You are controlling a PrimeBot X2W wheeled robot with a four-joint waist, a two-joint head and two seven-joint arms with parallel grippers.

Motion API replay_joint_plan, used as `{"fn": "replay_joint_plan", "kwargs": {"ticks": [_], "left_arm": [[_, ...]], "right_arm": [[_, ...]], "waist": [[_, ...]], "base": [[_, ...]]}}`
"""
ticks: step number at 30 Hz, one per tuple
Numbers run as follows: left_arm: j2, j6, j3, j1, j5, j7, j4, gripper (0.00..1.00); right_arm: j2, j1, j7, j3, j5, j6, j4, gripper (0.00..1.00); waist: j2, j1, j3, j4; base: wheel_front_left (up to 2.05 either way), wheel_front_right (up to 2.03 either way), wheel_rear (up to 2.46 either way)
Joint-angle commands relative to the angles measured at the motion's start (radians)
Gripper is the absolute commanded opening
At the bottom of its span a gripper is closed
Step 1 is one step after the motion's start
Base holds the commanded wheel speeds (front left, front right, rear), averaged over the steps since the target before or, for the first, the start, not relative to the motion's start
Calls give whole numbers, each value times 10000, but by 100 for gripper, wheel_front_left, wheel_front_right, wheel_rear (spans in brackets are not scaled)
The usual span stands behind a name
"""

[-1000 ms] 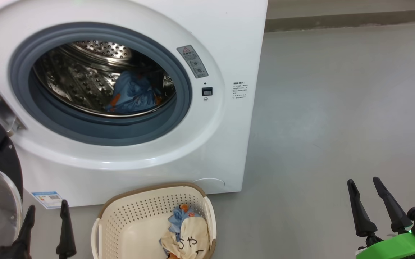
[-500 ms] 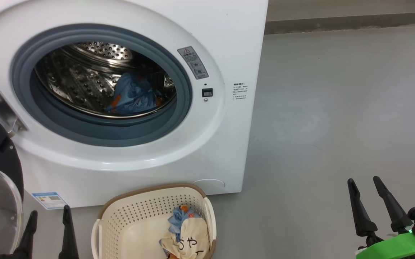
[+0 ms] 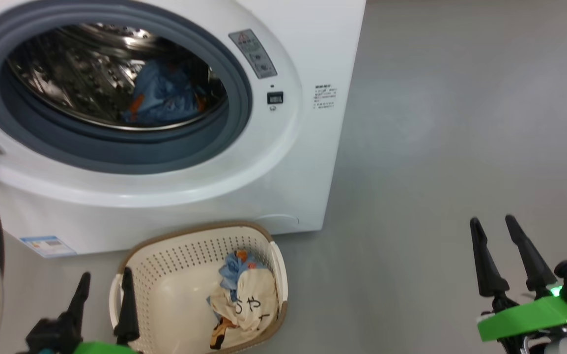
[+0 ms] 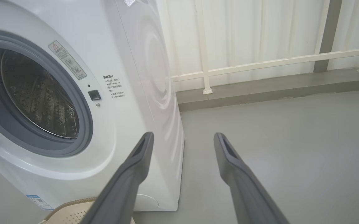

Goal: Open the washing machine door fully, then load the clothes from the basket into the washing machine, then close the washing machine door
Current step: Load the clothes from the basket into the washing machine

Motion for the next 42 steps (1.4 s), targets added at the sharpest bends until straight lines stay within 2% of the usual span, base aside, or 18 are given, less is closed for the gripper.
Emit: {"fn": "replay_joint_plan", "kwargs": {"ticks": [1,10,18,22,30,42], "left_arm": [[103,-66,153,-668,-40,-65,46,100],[127,-203,-184,-2358,7,-65,1643,100],[302,-326,-782,-3638,-95,-65,3824,100],[540,-339,-1741,-4488,-687,-65,5336,100],[969,-341,-3183,-5501,-1787,370,6908,100],[2017,-342,-5449,-6594,-3524,1515,7463,100]], "right_arm": [[-53,-561,-80,137,-58,44,-318,100],[240,-1737,-80,289,-136,44,-422,100],[595,-2390,-80,392,-125,44,-432,100],[779,-2595,-80,525,-107,44,-435,100],[996,-2839,-80,608,-68,44,-479,100],[1253,-3310,-80,984,33,44,-546,100]], "waist": [[0,0,951,-176],[0,0,2687,-592],[0,0,3579,-1102],[0,0,4036,-1434],[0,0,4672,-1864],[0,0,5785,-2414]], "base": [[0,0,0],[0,0,0],[0,0,0],[0,0,0],[0,0,0],[0,0,0]]}}
